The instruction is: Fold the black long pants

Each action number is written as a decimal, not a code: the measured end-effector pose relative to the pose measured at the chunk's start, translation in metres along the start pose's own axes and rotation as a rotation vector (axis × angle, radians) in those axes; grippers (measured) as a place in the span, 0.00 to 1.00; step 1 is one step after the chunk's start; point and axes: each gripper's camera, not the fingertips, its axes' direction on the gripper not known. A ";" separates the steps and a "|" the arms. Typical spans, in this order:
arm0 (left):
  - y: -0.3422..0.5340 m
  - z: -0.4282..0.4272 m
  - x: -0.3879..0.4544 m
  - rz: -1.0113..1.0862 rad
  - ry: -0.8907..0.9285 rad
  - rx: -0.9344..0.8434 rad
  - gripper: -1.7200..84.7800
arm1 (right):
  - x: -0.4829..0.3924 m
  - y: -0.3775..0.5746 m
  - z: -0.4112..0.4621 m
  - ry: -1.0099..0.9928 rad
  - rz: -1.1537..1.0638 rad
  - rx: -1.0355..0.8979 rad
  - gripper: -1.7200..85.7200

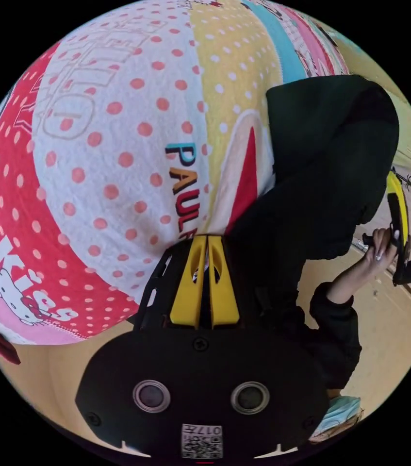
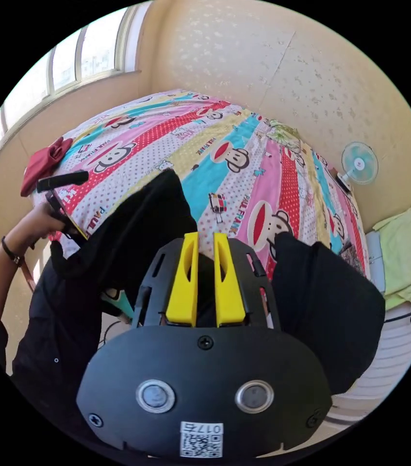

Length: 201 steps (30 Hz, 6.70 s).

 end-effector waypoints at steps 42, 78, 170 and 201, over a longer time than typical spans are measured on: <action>0.250 0.324 0.238 0.773 -0.229 0.723 0.18 | 0.273 0.270 -0.131 -0.781 0.382 0.324 0.04; 0.376 0.192 0.426 0.870 0.022 1.364 0.07 | 0.106 0.375 -0.046 -0.181 -0.067 0.345 0.26; 0.251 0.032 0.262 0.234 0.339 0.667 0.03 | 0.347 0.154 -0.083 -0.406 0.452 -0.049 0.09; 0.290 -0.100 0.102 0.019 0.155 0.822 0.14 | 0.202 0.009 -0.081 -0.438 -0.173 -0.171 0.07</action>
